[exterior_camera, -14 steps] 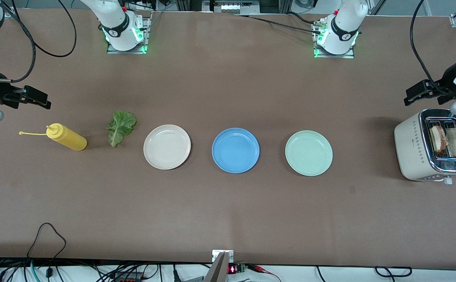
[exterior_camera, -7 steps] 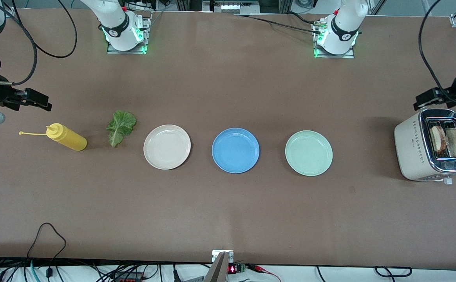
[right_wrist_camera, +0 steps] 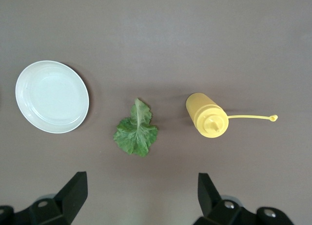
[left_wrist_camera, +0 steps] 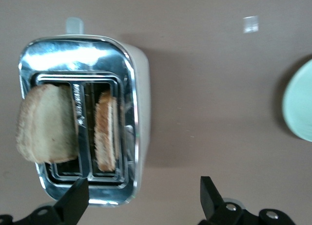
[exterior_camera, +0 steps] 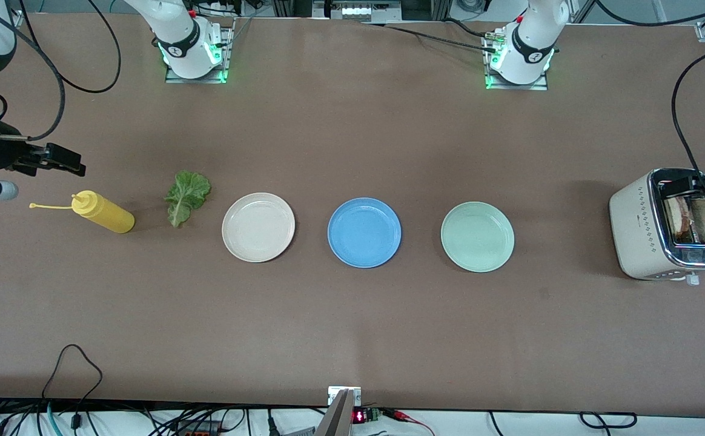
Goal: Make sandwich in blue plate with both arms
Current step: 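Reach the right gripper to the lettuce while the left gripper reaches the toaster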
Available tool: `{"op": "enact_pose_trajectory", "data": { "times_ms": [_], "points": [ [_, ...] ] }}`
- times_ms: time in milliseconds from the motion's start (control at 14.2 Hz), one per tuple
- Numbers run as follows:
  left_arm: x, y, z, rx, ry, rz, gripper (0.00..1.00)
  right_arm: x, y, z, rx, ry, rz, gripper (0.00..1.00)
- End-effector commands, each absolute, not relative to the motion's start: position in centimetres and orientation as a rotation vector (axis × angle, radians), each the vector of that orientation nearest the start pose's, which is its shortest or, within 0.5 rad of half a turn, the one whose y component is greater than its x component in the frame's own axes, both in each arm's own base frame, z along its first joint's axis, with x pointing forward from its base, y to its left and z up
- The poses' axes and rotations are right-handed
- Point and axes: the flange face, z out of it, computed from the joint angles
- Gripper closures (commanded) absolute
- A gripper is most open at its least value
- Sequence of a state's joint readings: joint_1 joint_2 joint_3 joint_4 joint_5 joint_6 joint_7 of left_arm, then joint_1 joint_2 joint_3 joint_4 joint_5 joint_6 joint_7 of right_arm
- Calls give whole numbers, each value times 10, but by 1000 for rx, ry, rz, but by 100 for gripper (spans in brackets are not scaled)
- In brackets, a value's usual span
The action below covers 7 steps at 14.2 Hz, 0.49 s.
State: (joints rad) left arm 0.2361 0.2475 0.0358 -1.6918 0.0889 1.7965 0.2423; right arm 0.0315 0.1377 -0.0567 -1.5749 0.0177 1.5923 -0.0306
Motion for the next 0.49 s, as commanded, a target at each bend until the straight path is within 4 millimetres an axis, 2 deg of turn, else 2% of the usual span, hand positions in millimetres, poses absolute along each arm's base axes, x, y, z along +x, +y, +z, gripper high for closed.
{"op": "enact_pose_trajectory", "data": {
  "times_ms": [0, 141, 211, 422],
  "points": [
    [595, 194, 419, -3052, 25, 263, 0, 592, -8, 537, -3116, -32, 269, 0],
    [598, 203, 398, -3056, 34, 276, 3, 590, 2, 523, -3111, -37, 363, 0],
    [597, 209, 390, -3059, 26, 295, 6, 590, 5, 508, -3107, -41, 419, 0],
    [596, 211, 372, -3065, 35, 344, 25, 587, 17, 470, -3128, -79, 396, 0]
  ]
}}
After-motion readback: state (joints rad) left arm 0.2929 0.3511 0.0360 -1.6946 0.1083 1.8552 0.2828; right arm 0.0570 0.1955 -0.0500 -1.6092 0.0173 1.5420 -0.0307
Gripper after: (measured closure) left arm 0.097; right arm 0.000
